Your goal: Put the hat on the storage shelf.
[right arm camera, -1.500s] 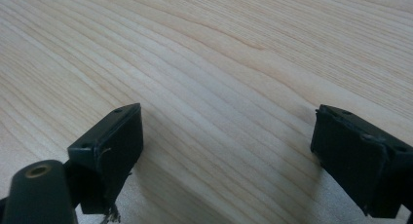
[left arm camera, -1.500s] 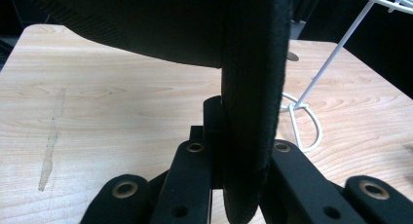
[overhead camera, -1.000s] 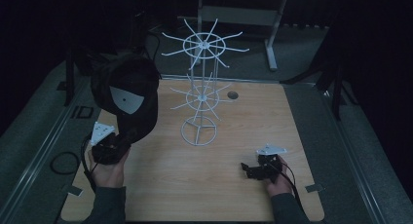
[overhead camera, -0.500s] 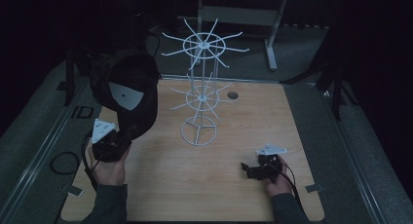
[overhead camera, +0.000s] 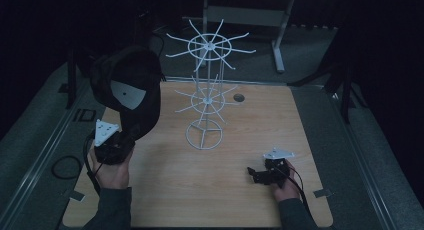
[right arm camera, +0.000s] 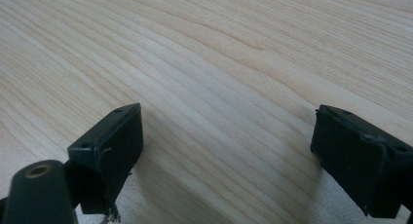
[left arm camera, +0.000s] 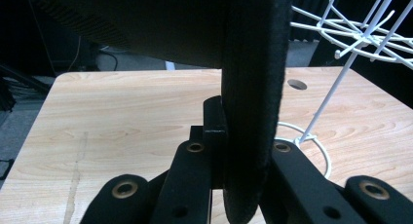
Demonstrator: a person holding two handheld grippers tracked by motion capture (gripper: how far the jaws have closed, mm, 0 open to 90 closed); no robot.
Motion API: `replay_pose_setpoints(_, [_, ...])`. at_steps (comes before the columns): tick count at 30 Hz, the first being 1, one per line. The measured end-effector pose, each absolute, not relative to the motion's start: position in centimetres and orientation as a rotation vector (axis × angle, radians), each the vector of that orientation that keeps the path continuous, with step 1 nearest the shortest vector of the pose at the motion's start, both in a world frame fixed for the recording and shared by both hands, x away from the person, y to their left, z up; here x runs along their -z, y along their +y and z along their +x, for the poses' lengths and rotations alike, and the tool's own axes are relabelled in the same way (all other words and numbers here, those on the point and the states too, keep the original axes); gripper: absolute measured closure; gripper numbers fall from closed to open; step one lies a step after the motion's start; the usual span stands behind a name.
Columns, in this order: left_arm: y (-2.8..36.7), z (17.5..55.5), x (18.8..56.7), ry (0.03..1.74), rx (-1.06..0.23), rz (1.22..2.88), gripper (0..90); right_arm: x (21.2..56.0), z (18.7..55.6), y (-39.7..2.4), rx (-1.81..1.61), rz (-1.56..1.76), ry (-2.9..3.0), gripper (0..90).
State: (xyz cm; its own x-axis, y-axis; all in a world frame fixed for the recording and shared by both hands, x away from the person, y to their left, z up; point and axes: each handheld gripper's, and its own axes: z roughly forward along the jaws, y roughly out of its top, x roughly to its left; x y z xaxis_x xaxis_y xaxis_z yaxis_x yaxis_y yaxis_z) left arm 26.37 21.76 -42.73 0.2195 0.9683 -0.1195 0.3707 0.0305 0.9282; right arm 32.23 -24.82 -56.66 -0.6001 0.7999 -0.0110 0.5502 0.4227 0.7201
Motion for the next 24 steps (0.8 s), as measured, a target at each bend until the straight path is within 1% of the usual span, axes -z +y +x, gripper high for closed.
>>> replay_pose_setpoints(24, [20.79,26.25,41.81,1.307,-0.86,1.501,86.6,56.66,32.23,-24.81,-0.984,1.158,2.329,11.7])
